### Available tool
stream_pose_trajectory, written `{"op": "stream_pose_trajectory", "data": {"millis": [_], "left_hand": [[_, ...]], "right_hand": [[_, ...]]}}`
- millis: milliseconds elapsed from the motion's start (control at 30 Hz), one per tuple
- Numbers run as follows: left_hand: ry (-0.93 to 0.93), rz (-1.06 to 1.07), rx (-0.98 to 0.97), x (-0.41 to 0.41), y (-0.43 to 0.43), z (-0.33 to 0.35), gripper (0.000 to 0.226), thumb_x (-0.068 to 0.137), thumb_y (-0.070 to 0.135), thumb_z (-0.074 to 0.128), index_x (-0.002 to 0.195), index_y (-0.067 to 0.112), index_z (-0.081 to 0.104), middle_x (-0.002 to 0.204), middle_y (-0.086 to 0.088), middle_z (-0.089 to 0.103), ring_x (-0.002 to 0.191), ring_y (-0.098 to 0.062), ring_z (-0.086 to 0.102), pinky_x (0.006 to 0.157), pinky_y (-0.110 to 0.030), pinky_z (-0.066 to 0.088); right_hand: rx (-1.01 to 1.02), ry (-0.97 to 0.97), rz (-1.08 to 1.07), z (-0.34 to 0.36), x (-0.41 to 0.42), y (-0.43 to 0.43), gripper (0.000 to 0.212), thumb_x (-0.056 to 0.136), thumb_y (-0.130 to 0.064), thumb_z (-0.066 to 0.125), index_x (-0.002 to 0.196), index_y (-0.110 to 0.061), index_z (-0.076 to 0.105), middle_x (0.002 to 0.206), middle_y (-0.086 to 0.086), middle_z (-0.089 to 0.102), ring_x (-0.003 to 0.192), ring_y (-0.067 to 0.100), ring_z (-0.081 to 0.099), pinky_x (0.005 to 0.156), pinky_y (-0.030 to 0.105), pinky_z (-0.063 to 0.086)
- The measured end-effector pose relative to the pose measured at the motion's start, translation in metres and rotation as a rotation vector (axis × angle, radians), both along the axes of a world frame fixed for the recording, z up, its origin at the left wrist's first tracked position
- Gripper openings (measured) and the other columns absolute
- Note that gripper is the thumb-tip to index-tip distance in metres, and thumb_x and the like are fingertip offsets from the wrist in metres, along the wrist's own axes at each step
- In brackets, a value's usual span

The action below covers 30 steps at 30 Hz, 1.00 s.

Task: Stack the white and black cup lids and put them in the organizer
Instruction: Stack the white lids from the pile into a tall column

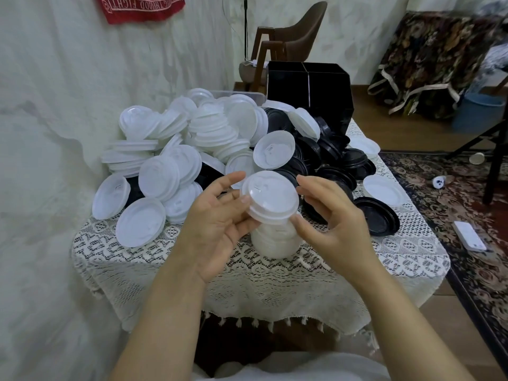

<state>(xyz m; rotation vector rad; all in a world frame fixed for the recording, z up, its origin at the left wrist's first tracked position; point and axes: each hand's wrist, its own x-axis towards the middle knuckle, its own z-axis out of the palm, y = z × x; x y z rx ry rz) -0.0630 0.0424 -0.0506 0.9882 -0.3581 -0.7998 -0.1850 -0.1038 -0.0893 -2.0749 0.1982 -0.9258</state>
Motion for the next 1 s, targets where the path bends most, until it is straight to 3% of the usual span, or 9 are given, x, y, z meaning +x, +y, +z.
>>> {"op": "stream_pose_trajectory", "data": {"millis": [100, 167, 233, 333, 467, 667, 800, 867, 1000], "left_hand": [[-0.027, -0.047, -0.041, -0.005, 0.0, 0.001, 0.058, 0.068, -0.003, 0.068, 0.122, 0.012, 0.052, 0.101, -0.009, 0.071, 0.092, -0.023, 0.069, 0.079, -0.036, 0.059], [-0.055, -0.08, -0.054, -0.009, -0.002, 0.001, 0.063, 0.067, -0.008, 0.073, 0.122, 0.012, 0.05, 0.102, -0.008, 0.072, 0.094, -0.023, 0.069, 0.074, -0.032, 0.059], [-0.06, -0.096, -0.055, -0.012, -0.003, 0.001, 0.062, 0.067, -0.011, 0.07, 0.12, 0.012, 0.05, 0.098, -0.008, 0.072, 0.09, -0.022, 0.07, 0.07, -0.029, 0.058], [-0.021, -0.1, -0.072, -0.016, -0.005, 0.005, 0.045, 0.074, -0.003, 0.066, 0.114, 0.011, 0.053, 0.089, -0.007, 0.071, 0.072, -0.018, 0.068, 0.061, -0.025, 0.056], [0.031, -0.056, -0.06, -0.017, -0.007, 0.005, 0.017, 0.087, 0.007, 0.054, 0.104, 0.012, 0.055, 0.077, -0.004, 0.068, 0.055, -0.013, 0.062, 0.051, -0.022, 0.052], [-0.087, -0.069, -0.038, -0.016, -0.006, 0.0, 0.027, 0.077, 0.009, 0.062, 0.103, 0.014, 0.057, 0.086, -0.012, 0.065, 0.075, -0.019, 0.065, 0.065, -0.024, 0.055], [-0.261, 0.049, 0.1, -0.007, -0.001, -0.001, 0.024, 0.092, -0.003, 0.052, 0.109, 0.013, 0.057, 0.096, -0.009, 0.072, 0.099, -0.021, 0.069, 0.091, -0.035, 0.054], [-0.379, 0.115, 0.201, -0.001, 0.003, -0.003, 0.031, 0.091, -0.007, 0.052, 0.109, 0.017, 0.058, 0.1, -0.003, 0.073, 0.103, -0.016, 0.068, 0.094, -0.034, 0.051], [-0.494, 0.089, 0.276, 0.002, 0.006, -0.007, 0.047, 0.084, -0.014, 0.057, 0.112, 0.023, 0.058, 0.11, 0.003, 0.069, 0.109, -0.008, 0.064, 0.089, -0.021, 0.051]], "right_hand": [[0.1, -0.034, 0.03, 0.001, 0.002, 0.005, 0.046, 0.085, -0.021, 0.066, 0.127, -0.033, 0.051, 0.13, -0.01, 0.057, 0.124, 0.006, 0.054, 0.104, 0.032, 0.047], [0.137, -0.034, 0.049, 0.001, 0.004, 0.01, 0.05, 0.083, -0.033, 0.07, 0.128, -0.034, 0.05, 0.136, -0.006, 0.056, 0.129, 0.01, 0.051, 0.107, 0.036, 0.045], [0.098, -0.027, 0.017, 0.001, 0.006, 0.014, 0.059, 0.076, -0.047, 0.071, 0.129, -0.038, 0.047, 0.138, -0.012, 0.051, 0.132, 0.007, 0.046, 0.11, 0.029, 0.04], [0.044, -0.014, -0.06, 0.004, 0.01, 0.019, 0.069, 0.068, -0.057, 0.071, 0.13, -0.04, 0.045, 0.133, -0.026, 0.046, 0.13, 0.0, 0.042, 0.107, 0.015, 0.035], [0.068, -0.009, -0.029, 0.002, 0.012, 0.019, 0.073, 0.07, -0.051, 0.075, 0.135, -0.031, 0.047, 0.139, -0.012, 0.05, 0.133, 0.004, 0.041, 0.109, 0.022, 0.037], [0.026, -0.007, -0.052, 0.003, 0.013, 0.015, 0.073, 0.073, -0.044, 0.074, 0.136, -0.013, 0.052, 0.139, -0.007, 0.045, 0.131, -0.004, 0.038, 0.105, 0.014, 0.035], [0.032, -0.023, -0.105, 0.004, 0.002, 0.0, 0.063, 0.074, -0.046, 0.07, 0.131, -0.032, 0.049, 0.139, -0.013, 0.046, 0.132, 0.001, 0.041, 0.108, 0.033, 0.042], [0.074, 0.017, -0.121, 0.003, -0.004, -0.007, 0.062, 0.071, -0.049, 0.07, 0.129, -0.041, 0.047, 0.139, -0.017, 0.046, 0.134, 0.005, 0.041, 0.11, 0.039, 0.04], [0.075, 0.151, -0.019, -0.003, -0.004, -0.006, 0.062, 0.072, -0.036, 0.08, 0.128, -0.036, 0.052, 0.139, -0.017, 0.045, 0.13, -0.008, 0.039, 0.111, 0.022, 0.035]]}}
